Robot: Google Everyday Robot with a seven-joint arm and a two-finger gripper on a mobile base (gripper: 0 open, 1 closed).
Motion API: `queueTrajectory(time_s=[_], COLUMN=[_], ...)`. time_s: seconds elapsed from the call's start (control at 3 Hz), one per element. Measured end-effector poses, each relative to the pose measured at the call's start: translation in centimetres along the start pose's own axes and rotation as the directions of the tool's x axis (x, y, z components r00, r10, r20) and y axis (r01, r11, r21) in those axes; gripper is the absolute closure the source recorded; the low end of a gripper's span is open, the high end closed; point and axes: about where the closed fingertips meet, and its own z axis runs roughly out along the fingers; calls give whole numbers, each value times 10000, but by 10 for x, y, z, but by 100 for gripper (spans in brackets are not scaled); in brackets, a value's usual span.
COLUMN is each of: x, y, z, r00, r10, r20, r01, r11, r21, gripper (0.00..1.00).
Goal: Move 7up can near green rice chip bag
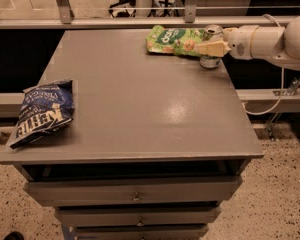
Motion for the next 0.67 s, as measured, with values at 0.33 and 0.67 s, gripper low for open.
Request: queueTrajectory(time_s=[0.33,0.67], x=[7,11], y=[4,9], z=[3,1], r00=[9995,9978], r10=[280,549], r20=[163,384], r01=[-280,-553], r11=[9996,9984], r21=[35,101], gripper=[0,0])
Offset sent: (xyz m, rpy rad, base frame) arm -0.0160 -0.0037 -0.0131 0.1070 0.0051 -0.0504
